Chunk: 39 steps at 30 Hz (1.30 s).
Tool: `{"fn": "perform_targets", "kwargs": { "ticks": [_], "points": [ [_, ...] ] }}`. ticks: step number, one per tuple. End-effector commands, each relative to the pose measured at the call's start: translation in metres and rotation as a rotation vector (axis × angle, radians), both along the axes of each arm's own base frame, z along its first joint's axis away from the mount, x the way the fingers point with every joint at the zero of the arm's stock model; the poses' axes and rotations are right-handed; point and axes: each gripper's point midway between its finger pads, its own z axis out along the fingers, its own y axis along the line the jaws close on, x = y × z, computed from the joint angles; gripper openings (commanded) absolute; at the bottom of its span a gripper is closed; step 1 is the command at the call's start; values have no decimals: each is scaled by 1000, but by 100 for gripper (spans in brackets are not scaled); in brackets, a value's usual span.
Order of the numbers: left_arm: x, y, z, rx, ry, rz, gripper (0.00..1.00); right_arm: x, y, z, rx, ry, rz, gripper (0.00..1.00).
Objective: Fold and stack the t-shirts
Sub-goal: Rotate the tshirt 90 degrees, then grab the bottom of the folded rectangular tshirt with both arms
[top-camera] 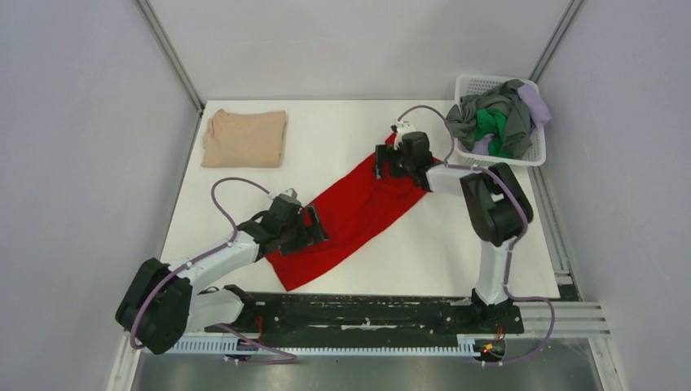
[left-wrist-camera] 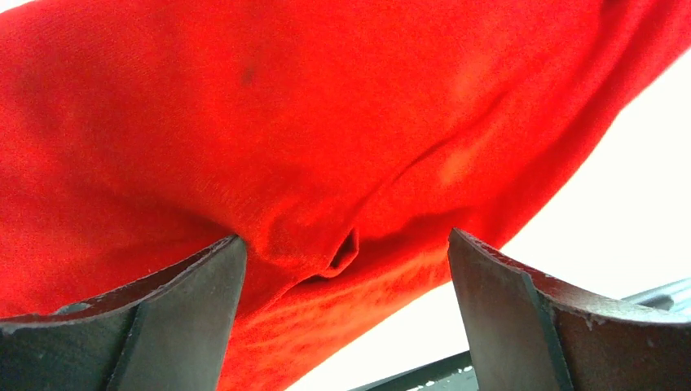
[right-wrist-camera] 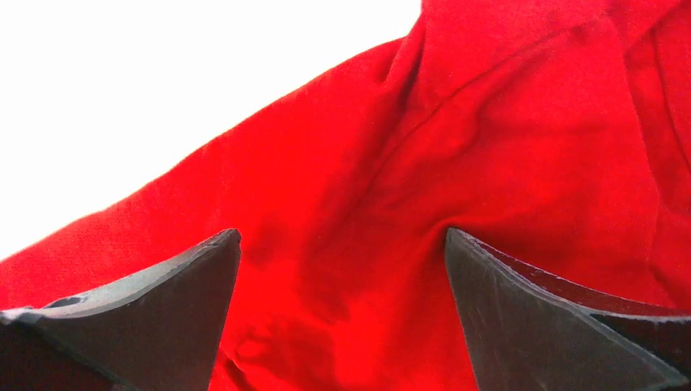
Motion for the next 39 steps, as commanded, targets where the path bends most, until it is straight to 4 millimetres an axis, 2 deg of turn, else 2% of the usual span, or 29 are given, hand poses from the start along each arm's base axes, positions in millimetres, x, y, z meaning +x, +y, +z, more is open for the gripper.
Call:
{"fn": "perform_targets", "kwargs": {
  "ticks": [1,8,10,15,20,23,24,28,29,30,31,32,34,35,36,38,39],
  "points": [
    [-35,-44,-21,-109,104,-132,100,35,45,-23,49,70,164,98],
    [-58,-100,-34,-76,146,-313,100,102,98,-27,190,56,236,98],
    [-62,-117,-34,-79,147,-359,100,126,111,-13,224,-7,241,98],
    [-67,-139,-36,-33,151,-412,100,164,116,5,301,-155,152,98],
    [-70,-152,-24,-27,99,-455,100,195,116,23,333,-266,91,98],
    [-67,-153,-11,-20,42,-466,100,201,122,58,377,-310,138,98],
    [-65,-152,-6,-17,23,-466,100,200,122,76,372,-339,152,98],
    [-54,-136,17,40,-61,-442,100,183,115,158,333,-457,213,98],
    [-51,-128,21,73,-77,-426,100,174,111,181,319,-490,221,98],
    [-49,-120,27,96,-94,-414,100,164,105,199,297,-516,226,98],
    [-45,-112,33,121,-115,-390,100,155,96,207,266,-530,217,98],
    [-44,-103,39,140,-130,-369,100,143,87,227,244,-562,213,98],
    [-40,-81,46,196,-144,-307,100,118,67,240,186,-578,185,98],
    [-39,-69,48,229,-145,-275,100,102,58,233,160,-557,182,98],
    [-39,-57,48,258,-141,-248,100,83,50,235,151,-548,179,98],
    [-41,-36,46,306,-115,-208,100,31,38,202,177,-449,203,98],
    [-43,-27,44,316,-96,-195,100,4,34,196,216,-418,195,98]
  ]
}}
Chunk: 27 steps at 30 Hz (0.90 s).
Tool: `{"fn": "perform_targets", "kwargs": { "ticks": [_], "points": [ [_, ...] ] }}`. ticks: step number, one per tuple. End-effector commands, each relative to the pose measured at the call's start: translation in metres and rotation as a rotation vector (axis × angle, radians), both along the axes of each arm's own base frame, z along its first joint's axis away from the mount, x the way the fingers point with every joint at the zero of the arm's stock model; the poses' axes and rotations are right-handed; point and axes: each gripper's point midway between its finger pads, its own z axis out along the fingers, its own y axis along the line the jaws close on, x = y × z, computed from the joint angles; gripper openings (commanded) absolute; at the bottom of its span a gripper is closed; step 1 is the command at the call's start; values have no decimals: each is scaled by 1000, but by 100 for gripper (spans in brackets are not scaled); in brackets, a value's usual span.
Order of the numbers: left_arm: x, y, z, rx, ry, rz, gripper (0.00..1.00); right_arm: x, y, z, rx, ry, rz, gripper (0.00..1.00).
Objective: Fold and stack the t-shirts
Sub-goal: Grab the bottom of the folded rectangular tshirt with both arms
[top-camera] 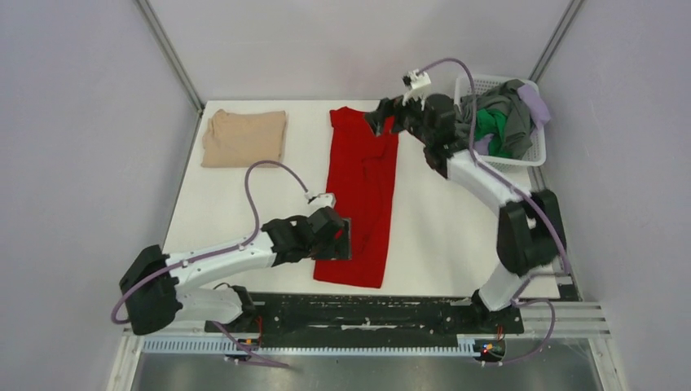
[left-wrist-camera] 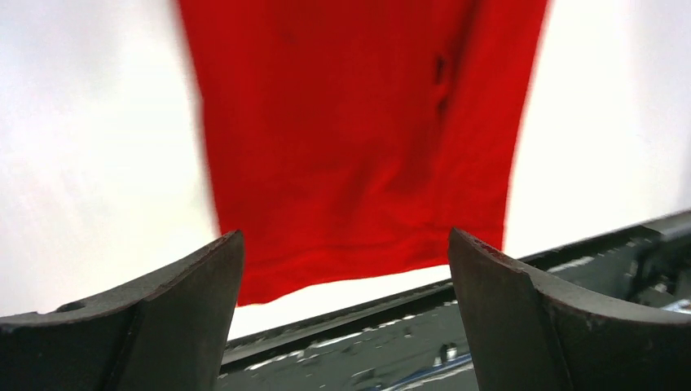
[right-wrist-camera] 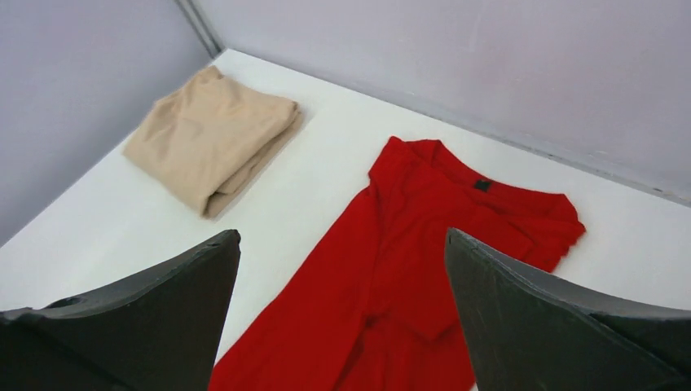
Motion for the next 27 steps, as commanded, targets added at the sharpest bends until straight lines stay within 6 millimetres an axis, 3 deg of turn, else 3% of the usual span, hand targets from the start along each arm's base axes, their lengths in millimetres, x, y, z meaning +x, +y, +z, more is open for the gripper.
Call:
{"fn": "perform_targets", "kwargs": {
  "ticks": [1,2,6,12,19,27],
  "points": [
    [-2,63,-8,174,17,127,100,-97,-27,-41,-1,104,23,98],
    [-5,67,-9,165,30,133,100,-126,-28,-45,2,109,46,98],
    [-17,69,-18,49,97,109,100,-222,-40,-108,-50,236,53,98],
    [-29,68,-27,-57,158,100,100,-313,-57,-165,-87,422,133,98],
    [-38,60,-41,-144,196,104,97,-374,-57,-209,-40,604,226,94],
    [-43,61,-51,-157,218,117,81,-395,-46,-221,-31,644,263,84]
  ]
}}
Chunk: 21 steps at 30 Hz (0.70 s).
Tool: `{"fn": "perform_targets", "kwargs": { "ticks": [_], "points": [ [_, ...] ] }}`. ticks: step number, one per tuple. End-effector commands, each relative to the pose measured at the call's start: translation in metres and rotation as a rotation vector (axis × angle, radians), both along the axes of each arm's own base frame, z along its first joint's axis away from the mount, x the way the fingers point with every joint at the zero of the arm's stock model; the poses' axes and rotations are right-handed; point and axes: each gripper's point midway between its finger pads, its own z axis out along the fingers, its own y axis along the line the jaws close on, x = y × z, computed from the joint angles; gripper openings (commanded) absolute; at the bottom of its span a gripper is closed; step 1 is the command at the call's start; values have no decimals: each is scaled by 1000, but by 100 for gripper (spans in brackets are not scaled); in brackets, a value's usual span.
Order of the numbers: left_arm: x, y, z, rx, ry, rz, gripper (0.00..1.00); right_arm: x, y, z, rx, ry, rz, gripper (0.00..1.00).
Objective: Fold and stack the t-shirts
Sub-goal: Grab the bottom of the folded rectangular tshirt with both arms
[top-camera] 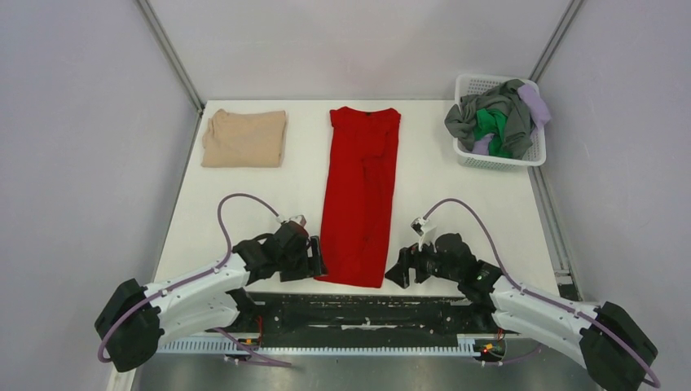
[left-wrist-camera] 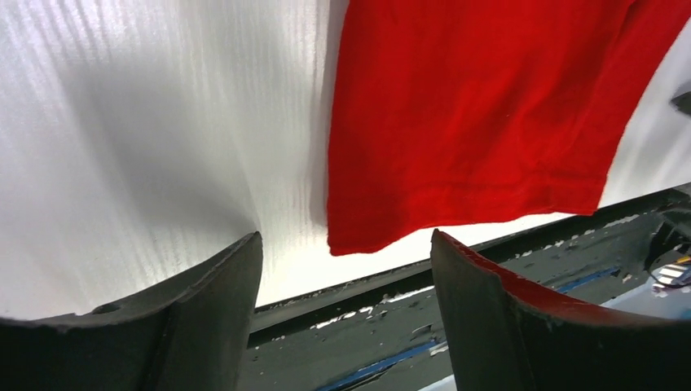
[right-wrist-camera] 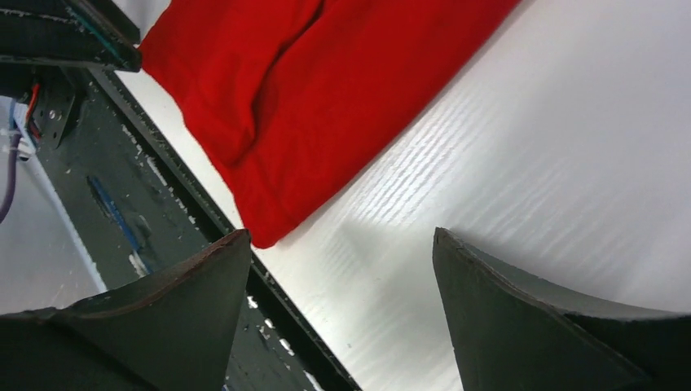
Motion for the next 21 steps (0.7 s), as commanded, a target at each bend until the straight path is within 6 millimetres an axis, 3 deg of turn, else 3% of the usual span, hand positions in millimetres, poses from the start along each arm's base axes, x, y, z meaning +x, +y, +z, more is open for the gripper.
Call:
{"fn": "perform_targets", "kwargs": {
  "ticks": [1,12,16,21],
  "points": [
    [2,-11,0,-73,1,24,78,-16,8,-9,14,77,9,82],
    [3,-11,-17,-51,33,31,56,-28,26,-9,-18,87,65,78],
    [1,-11,-20,-53,41,26,41,-30,31,-11,-72,72,71,76],
    [-2,-15,-20,-74,60,11,13,-30,32,-16,-163,46,71,71]
  ]
}}
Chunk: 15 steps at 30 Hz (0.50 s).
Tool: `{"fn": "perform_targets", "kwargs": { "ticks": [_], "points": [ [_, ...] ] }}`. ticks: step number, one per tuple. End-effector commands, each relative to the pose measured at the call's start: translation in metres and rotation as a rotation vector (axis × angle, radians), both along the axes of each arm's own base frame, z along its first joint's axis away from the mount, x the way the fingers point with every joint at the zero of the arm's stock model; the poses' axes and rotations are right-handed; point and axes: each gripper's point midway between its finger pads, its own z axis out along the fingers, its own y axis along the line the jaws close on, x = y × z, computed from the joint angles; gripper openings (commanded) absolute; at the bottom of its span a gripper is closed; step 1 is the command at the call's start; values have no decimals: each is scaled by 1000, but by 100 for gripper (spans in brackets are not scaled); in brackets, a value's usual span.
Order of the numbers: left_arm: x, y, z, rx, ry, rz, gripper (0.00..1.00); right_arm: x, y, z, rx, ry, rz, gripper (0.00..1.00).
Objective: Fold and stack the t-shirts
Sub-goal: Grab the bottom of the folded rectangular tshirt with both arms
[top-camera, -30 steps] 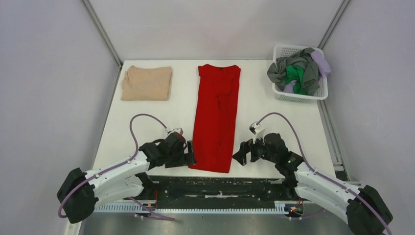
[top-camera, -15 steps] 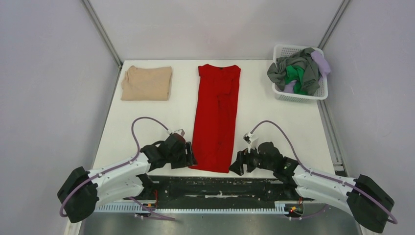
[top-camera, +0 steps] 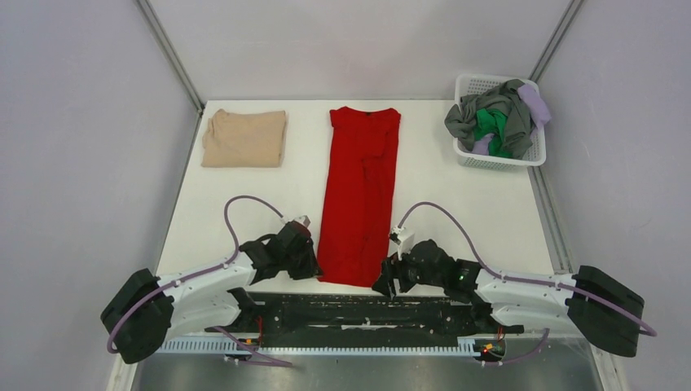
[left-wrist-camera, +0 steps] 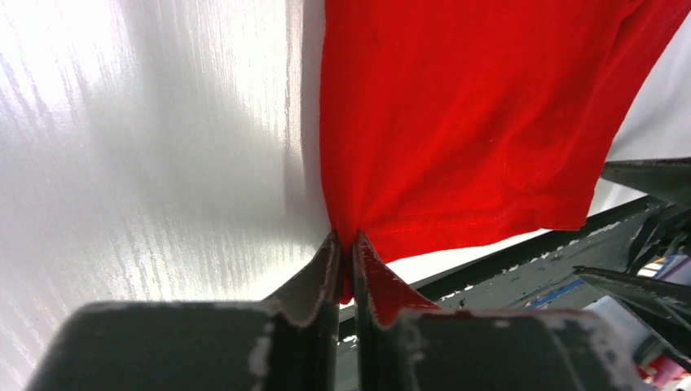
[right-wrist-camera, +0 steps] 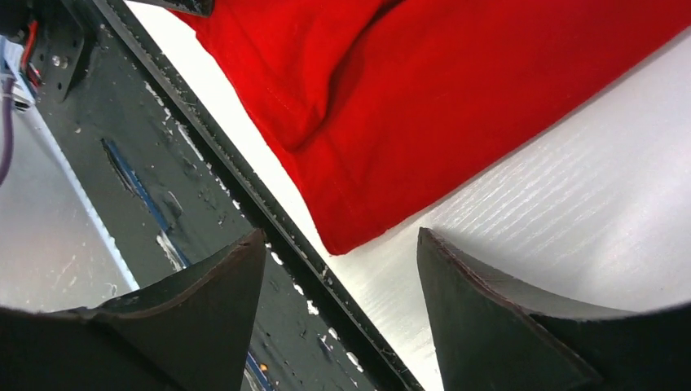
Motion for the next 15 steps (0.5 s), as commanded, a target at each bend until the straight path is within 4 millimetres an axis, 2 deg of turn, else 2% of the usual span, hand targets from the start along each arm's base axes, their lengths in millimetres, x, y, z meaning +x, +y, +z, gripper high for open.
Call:
{"fn": "perform_targets", "kwargs": {
  "ticks": [1,2,9,15],
  "points": [
    [-9,1,-9,-4,55,7,7,2,-10,-15,-145,0,-40,69],
    [-10,1,-9,-5,60,7,3,1,-9,-15,-159,-4,-37,67],
    [-12,-1,-8,-21,71,11,2,-3,-7,-25,-266,-20,-43,50],
    [-12,-1,-4,-38,60,12,2,0,-16,-35,-340,-37,-99,21]
  ]
}}
